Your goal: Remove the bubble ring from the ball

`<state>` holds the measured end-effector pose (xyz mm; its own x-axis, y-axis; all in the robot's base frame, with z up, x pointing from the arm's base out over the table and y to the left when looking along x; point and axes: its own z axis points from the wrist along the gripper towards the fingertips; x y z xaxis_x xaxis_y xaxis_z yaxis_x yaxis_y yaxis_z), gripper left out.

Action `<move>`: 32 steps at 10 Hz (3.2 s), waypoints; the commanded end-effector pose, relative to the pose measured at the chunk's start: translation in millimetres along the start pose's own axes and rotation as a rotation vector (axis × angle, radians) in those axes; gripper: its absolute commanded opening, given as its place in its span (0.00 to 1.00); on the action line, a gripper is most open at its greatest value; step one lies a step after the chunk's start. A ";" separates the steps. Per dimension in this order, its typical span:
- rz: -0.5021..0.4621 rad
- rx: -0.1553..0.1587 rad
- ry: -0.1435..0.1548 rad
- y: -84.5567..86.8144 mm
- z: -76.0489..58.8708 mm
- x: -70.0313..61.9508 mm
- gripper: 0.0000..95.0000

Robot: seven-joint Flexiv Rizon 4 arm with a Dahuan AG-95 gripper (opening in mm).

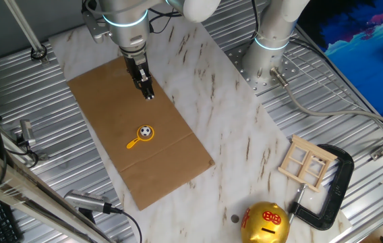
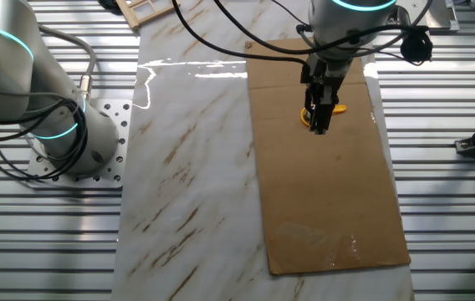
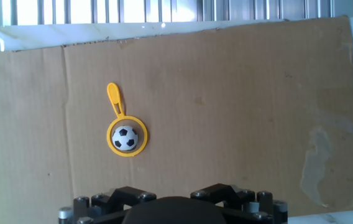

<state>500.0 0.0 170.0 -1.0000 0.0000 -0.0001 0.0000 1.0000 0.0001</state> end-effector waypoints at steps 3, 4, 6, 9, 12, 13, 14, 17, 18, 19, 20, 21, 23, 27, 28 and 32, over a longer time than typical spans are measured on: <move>-0.362 -0.038 0.002 0.0 0.0 0.0 0.00; -0.371 -0.036 0.007 0.0 0.0 0.0 0.00; -0.384 -0.044 0.010 0.0 0.0 0.0 0.00; -0.400 -0.057 0.012 0.0 0.0 0.0 0.00; -0.387 -0.059 0.008 0.0 0.0 0.0 0.00; -0.369 -0.064 0.007 0.0 -0.1 0.0 0.00; -0.363 -0.066 0.006 0.1 -0.2 0.1 0.00; -0.293 -0.079 0.004 0.7 -0.2 -0.8 0.00; -0.281 -0.079 0.006 4.0 0.1 -5.3 0.00; -0.269 -0.079 0.011 7.9 -0.7 -12.5 0.00; -0.260 -0.079 0.012 9.9 -1.1 -17.5 0.00; -0.254 -0.079 0.012 11.2 1.0 -22.7 0.00; -0.250 -0.079 0.011 11.8 8.8 -33.4 0.00; -0.253 -0.086 0.023 14.9 27.9 -59.2 0.20; -0.248 -0.090 0.023 18.5 30.7 -64.3 0.40; -0.220 -0.097 0.030 37.5 35.6 -78.6 0.40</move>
<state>578.9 40.3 132.5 -0.9761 -0.2164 0.0218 -0.2132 0.9718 0.1011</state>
